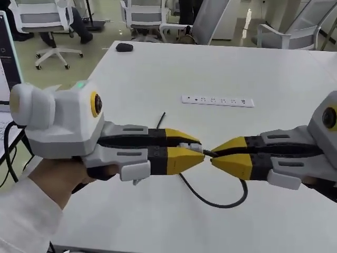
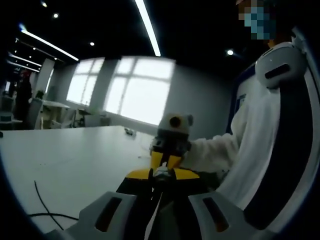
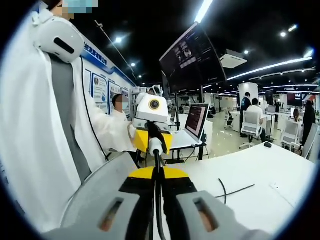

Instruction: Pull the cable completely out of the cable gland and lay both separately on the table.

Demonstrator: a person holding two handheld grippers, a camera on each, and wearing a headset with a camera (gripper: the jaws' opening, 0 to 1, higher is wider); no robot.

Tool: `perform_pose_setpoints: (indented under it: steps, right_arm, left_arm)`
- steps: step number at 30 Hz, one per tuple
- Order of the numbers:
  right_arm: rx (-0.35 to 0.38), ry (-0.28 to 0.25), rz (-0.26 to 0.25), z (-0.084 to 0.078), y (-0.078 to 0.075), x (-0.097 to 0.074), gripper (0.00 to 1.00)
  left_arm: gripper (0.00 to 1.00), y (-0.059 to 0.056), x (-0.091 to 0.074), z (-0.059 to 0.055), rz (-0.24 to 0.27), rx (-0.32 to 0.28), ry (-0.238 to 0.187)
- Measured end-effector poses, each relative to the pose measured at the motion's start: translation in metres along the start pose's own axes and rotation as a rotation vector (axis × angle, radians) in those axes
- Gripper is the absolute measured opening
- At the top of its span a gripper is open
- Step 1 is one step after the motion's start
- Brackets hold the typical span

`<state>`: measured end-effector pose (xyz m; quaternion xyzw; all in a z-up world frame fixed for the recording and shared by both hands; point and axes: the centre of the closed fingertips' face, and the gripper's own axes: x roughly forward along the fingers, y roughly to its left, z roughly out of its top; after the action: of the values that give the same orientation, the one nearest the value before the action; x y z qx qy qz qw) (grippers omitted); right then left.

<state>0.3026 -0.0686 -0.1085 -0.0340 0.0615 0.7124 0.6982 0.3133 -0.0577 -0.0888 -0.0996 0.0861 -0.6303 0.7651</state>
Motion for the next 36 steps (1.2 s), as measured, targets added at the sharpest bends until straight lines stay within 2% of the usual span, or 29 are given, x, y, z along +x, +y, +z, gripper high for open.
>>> perform_pose_setpoints:
  steps: [7,10,15,21,30,36]
  right_arm:
    - [-0.007,0.068,-0.036,-0.023,-0.010,-0.010,0.02]
    - [-0.011,0.140,-0.077,-0.042,-0.019,-0.021,0.02]
    - [0.006,0.204,-0.133,-0.065,-0.030,-0.038,0.02]
    - [0.034,0.232,-0.173,-0.085,-0.035,-0.049,0.02]
    - [0.053,0.233,-0.186,-0.090,-0.034,-0.054,0.03]
    - [0.071,0.199,-0.176,-0.076,-0.032,-0.055,0.04]
  left_arm:
    - [0.16,0.005,-0.007,-0.003,0.014,-0.009,-0.009]
    - [0.16,0.009,-0.012,-0.003,0.029,-0.026,-0.024]
    - [0.16,0.012,-0.016,-0.006,0.047,-0.035,-0.022]
    - [0.16,0.010,-0.014,-0.009,0.040,-0.042,-0.020]
    - [0.16,0.013,-0.010,-0.010,0.054,-0.052,-0.012]
    - [0.16,0.020,-0.013,-0.005,0.090,-0.051,-0.049]
